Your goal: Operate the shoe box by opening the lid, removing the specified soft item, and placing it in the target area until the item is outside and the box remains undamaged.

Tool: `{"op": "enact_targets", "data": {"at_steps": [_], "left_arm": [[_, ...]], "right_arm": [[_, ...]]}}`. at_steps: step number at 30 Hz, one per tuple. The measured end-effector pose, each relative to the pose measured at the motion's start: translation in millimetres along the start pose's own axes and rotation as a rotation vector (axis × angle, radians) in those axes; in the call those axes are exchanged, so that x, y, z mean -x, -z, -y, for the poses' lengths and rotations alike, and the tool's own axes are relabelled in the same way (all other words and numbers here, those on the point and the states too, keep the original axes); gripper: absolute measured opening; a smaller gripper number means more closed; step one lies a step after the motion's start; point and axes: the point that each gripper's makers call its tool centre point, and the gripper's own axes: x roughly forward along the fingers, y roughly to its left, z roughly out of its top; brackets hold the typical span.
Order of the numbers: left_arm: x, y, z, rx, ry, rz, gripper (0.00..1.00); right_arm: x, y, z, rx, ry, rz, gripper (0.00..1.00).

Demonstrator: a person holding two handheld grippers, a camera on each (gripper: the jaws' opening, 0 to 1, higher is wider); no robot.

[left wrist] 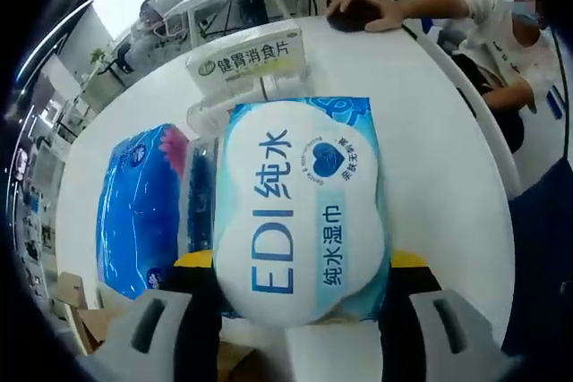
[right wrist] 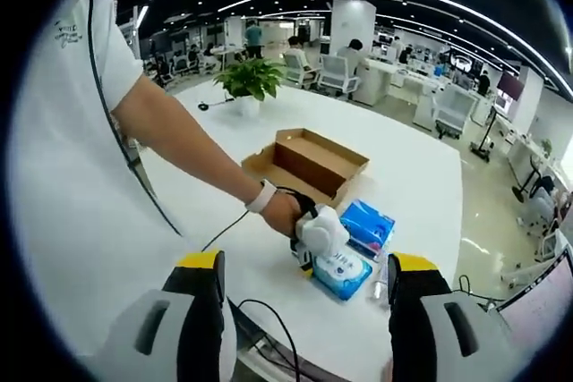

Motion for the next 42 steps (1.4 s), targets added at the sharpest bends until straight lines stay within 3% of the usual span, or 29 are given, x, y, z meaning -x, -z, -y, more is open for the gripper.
{"op": "enact_targets", "data": {"at_steps": [12,31,42], "left_arm": [[-3,-3.8,-9.8,0.045,-0.011,0.016,0.72],[-2,-5.9,-11.1,0.035,-0.008,0.038,0.74],[15,-5.9,-9.0,0.041,-0.008,0.088,0.74]], "right_arm": [[-6,1.0,4,-0.006,-0.004,-0.009,0.76],[-10,11.8,-6,0.001,0.008,-0.050,0.78],[-11,17.0,-8,-0.024,0.013,-0.054,0.79]]}}
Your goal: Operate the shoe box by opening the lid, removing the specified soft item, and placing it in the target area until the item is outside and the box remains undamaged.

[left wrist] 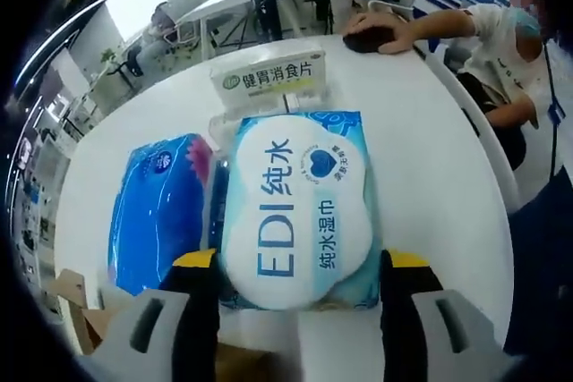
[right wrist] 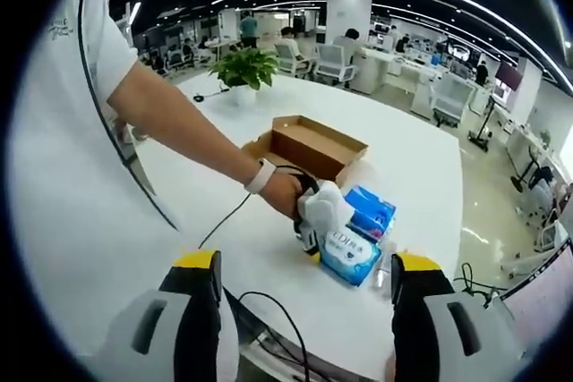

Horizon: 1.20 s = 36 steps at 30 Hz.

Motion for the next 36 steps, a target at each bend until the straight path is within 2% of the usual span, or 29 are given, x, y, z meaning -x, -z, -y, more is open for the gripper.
{"op": "enact_targets", "data": {"at_steps": [4,5,7,12,15,20,23,29,32,33,36], "left_arm": [[12,1.9,0.5,0.023,-0.009,0.018,0.75],[17,-1.7,3.0,0.048,-0.006,0.051,0.76],[26,-1.3,2.1,0.055,-0.018,0.070,0.79],[58,-6.8,4.7,0.076,-0.041,0.141,0.83],[82,-12.0,10.0,0.085,-0.040,0.195,0.89],[118,-7.1,7.6,0.128,-0.095,0.256,0.98],[141,4.6,5.2,0.175,-0.127,0.276,0.99],[191,42.8,-3.2,0.234,-0.194,0.267,0.99],[213,62.3,-16.0,0.239,-0.264,0.262,0.99],[222,75.0,-19.1,0.255,-0.270,0.247,0.99],[232,97.1,-25.7,0.262,-0.292,0.204,0.99]], "right_arm": [[-3,1.4,-2,0.000,-0.006,-0.004,0.80],[-3,0.6,-2,0.004,-0.005,-0.001,0.80],[-3,-0.9,-2,0.003,-0.003,0.005,0.80],[-4,-3.9,0,0.003,0.009,0.015,0.80],[-6,-5.3,-1,0.013,0.016,0.016,0.80],[-10,-8.3,2,0.026,0.042,0.020,0.82],[-11,-10.0,2,0.019,0.046,0.024,0.84],[-12,-16.4,2,0.020,0.058,0.053,0.85],[-13,-18.0,2,0.022,0.062,0.058,0.85],[-14,-18.8,1,0.025,0.065,0.059,0.85],[-16,-21.2,-1,0.036,0.067,0.059,0.85]]}}
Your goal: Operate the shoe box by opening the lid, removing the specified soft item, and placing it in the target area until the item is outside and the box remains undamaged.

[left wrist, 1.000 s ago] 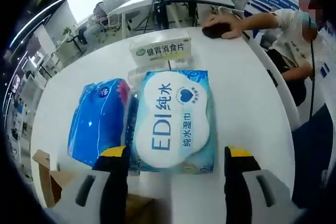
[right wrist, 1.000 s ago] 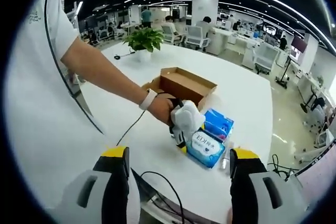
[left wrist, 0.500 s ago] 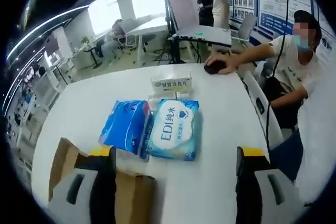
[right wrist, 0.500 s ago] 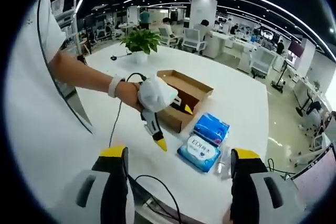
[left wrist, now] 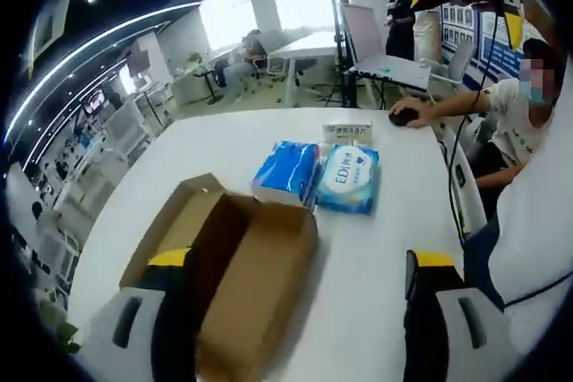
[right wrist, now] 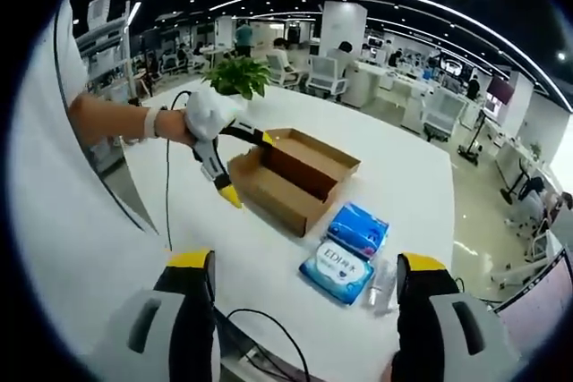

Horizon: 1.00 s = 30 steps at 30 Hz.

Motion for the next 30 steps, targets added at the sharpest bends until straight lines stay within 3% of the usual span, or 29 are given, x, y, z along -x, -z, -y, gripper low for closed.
{"op": "enact_targets", "data": {"at_steps": [4,12,23,27,30], "left_arm": [[14,23.6,-18.3,0.000,-0.016,-0.045,0.99],[15,60.5,-36.9,-0.005,0.006,-0.097,0.97],[5,103.1,-54.0,-0.068,0.121,-0.127,0.91],[4,119.5,-56.0,-0.055,0.154,-0.149,0.89],[3,126.1,-54.7,-0.067,0.172,-0.128,0.87]], "right_arm": [[-3,-8.1,-2,0.011,0.013,0.011,0.85],[-16,-24.5,-12,0.008,0.057,0.011,0.86],[-50,-51.3,-56,-0.036,0.067,-0.013,0.86],[-62,-63.5,-68,-0.038,0.086,-0.012,0.86],[-73,-66.2,-75,-0.040,0.097,-0.017,0.86]]}}
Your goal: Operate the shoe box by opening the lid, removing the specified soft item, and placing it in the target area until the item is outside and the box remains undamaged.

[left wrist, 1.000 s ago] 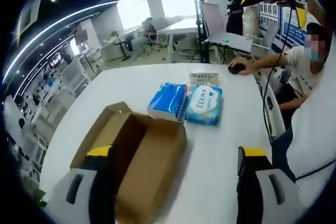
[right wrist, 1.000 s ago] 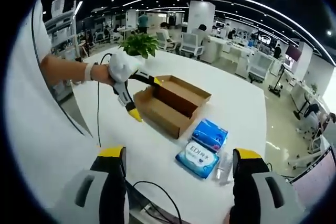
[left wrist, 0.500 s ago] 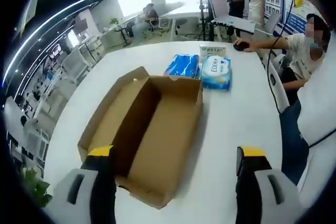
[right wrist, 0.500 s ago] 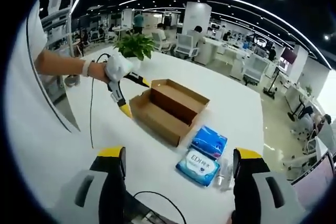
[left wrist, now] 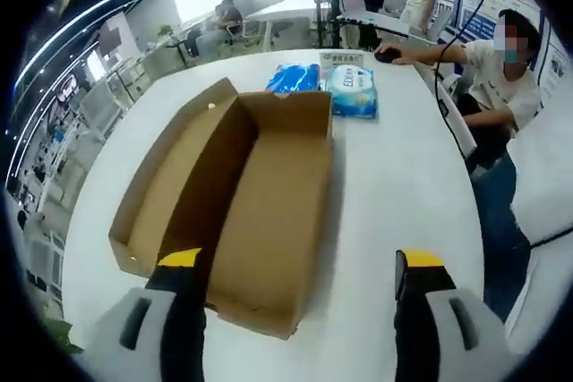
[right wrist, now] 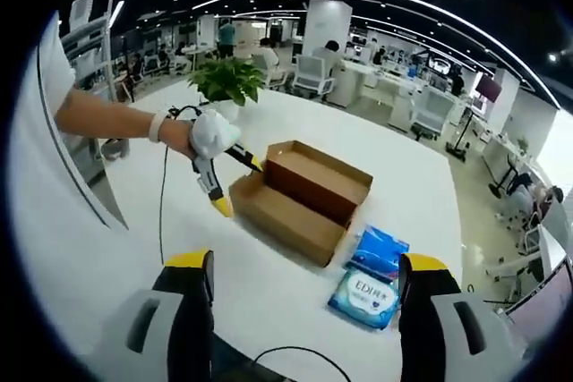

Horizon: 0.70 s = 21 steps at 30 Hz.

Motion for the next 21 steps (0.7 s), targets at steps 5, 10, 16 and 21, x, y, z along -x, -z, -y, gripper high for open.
{"op": "enact_targets", "data": {"at_steps": [5,10,16,21], "left_arm": [[-4,11.5,4.5,-0.020,0.012,-0.003,0.77],[-18,21.1,4.1,-0.032,0.015,-0.037,0.70],[-28,28.0,-1.2,0.040,-0.002,-0.064,0.54],[-31,28.5,0.4,-0.035,-0.006,-0.098,0.42]], "right_arm": [[-6,-3.0,-15,-0.002,-0.015,-0.021,0.87],[-13,-8.2,-17,0.019,-0.041,-0.013,0.87],[-17,-10.9,-9,0.031,-0.065,0.009,0.87],[-20,-6.8,-5,0.035,-0.086,0.001,0.87]]}}
